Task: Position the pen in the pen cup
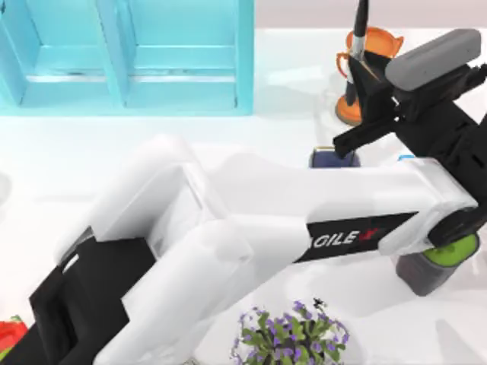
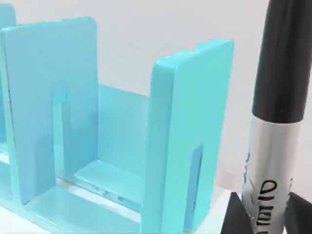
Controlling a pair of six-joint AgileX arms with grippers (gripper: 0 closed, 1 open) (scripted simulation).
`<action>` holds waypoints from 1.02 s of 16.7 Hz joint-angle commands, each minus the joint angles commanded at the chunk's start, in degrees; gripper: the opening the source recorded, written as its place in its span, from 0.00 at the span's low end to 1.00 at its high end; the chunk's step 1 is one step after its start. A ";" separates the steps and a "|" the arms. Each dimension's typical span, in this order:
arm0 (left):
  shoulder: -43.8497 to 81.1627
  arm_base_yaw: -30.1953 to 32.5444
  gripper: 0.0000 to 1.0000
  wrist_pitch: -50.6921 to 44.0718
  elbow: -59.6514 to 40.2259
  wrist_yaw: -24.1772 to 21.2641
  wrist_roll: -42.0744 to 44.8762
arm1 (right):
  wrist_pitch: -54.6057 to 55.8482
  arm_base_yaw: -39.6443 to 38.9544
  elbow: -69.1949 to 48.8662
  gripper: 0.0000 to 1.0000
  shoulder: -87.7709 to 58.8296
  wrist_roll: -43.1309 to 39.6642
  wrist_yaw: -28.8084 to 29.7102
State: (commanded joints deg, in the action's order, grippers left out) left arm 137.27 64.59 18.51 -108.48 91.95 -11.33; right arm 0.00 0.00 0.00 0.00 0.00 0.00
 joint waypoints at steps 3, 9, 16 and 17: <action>2.10 1.60 0.00 0.92 -1.23 2.23 0.99 | 0.00 0.00 0.00 1.00 0.00 0.00 0.00; 10.39 0.89 0.00 14.40 -11.51 -0.38 0.28 | 0.00 0.00 0.00 1.00 0.00 0.00 0.00; 2.68 0.97 0.00 0.58 -1.58 1.50 0.10 | 0.00 0.00 0.00 1.00 0.00 0.00 0.00; 2.16 1.09 0.00 0.05 -1.12 1.73 -0.06 | 0.00 0.00 0.00 1.00 0.00 0.00 0.00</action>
State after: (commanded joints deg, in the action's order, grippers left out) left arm 139.43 65.68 18.56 -109.60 93.68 -11.39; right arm 0.00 0.00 0.00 0.00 0.00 0.00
